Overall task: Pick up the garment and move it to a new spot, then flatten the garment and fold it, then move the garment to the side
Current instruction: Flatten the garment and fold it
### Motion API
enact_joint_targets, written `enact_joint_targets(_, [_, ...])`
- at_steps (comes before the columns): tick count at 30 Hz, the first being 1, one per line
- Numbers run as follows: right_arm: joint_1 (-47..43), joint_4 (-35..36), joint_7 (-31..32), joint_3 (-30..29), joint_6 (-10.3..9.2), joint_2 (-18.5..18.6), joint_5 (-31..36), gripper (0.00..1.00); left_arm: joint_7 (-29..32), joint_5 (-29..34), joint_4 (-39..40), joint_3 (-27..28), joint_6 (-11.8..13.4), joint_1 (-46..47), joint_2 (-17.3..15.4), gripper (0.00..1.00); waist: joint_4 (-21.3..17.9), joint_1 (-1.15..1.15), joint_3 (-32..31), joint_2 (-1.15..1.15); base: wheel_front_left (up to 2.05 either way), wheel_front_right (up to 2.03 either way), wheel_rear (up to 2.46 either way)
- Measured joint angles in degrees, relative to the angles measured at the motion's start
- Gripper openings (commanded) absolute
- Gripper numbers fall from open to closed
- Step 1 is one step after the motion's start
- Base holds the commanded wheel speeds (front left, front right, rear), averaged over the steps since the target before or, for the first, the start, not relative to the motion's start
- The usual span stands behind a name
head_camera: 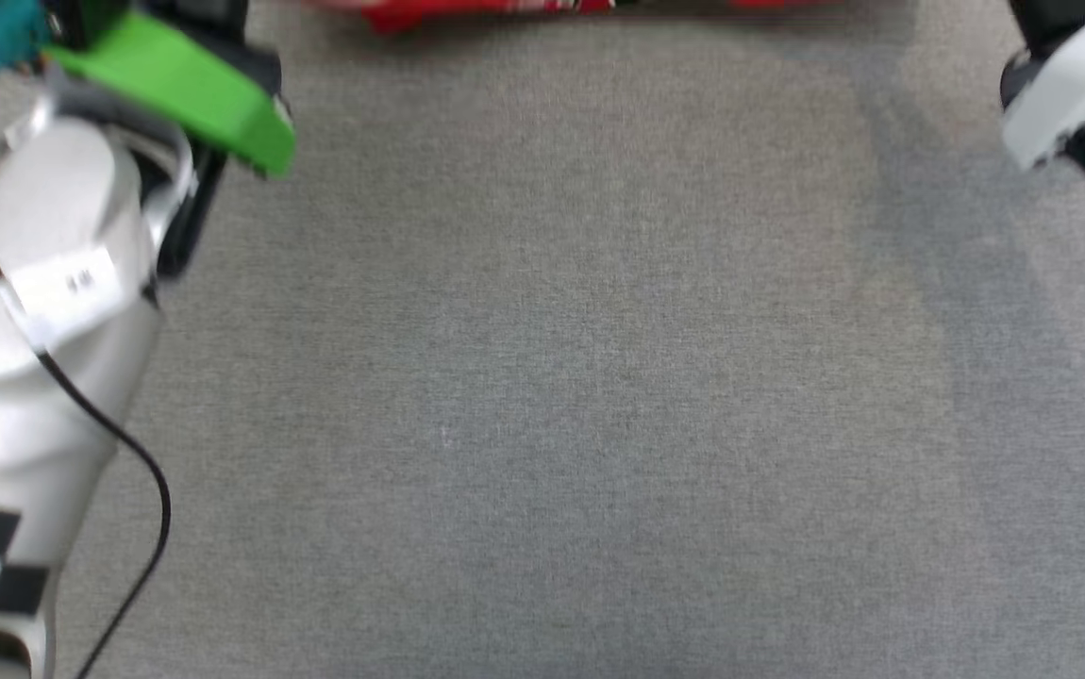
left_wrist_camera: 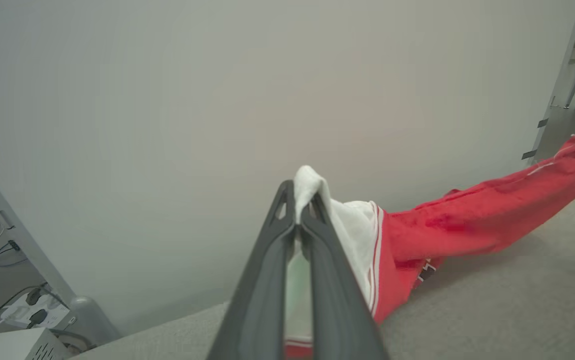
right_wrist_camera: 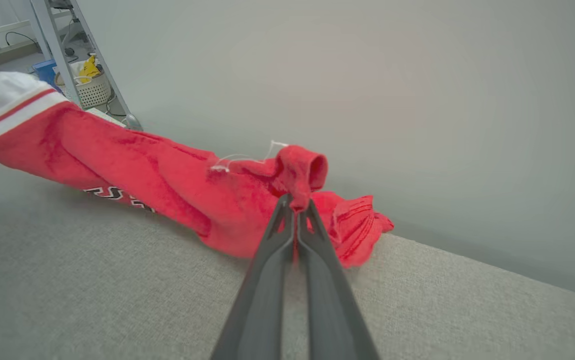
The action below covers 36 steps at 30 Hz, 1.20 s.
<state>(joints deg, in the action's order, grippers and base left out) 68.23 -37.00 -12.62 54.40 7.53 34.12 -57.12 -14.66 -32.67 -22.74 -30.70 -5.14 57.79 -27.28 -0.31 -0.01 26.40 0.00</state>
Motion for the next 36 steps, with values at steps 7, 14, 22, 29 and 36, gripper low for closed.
enact_joint_targets(7, [-12.72,2.98,-1.27,1.76,0.00,1.97,-0.81,0.00,0.00,-0.20,6.57,0.98,2.59,-18.20,-0.96,0.00,0.73,0.00,-6.32,0.00,0.00,0.00,0.00])
enact_joint_targets(14, [-25.59,6.60,-1.79,0.42,0.00,4.19,-1.38,0.00,0.00,-2.24,11.28,1.34,5.21,-33.82,-1.90,0.00,1.39,0.00,-12.27,0.00,0.00,0.00,0.00])
enact_joint_targets(22, [-39.63,11.12,-1.85,-1.46,0.00,7.33,-2.03,0.00,0.01,-6.43,16.19,0.93,8.05,-49.48,-2.52,0.00,1.75,0.00,-18.02,0.00,0.00,0.00,0.00])
enact_joint_targets(29, [-50.48,15.34,-1.12,-4.35,0.00,9.47,-2.65,0.00,0.15,-9.77,19.25,0.27,10.02,-59.23,-1.97,0.00,2.24,0.00,-20.99,0.00,0.00,0.00,0.00])
enact_joint_targets(36, [-59.28,19.68,2.10,-8.29,0.00,11.40,-2.59,0.00,5.02,-12.82,19.98,-2.56,9.88,-65.03,-2.57,0.00,2.52,0.00,-23.06,0.00,0.00,0.00,0.00])
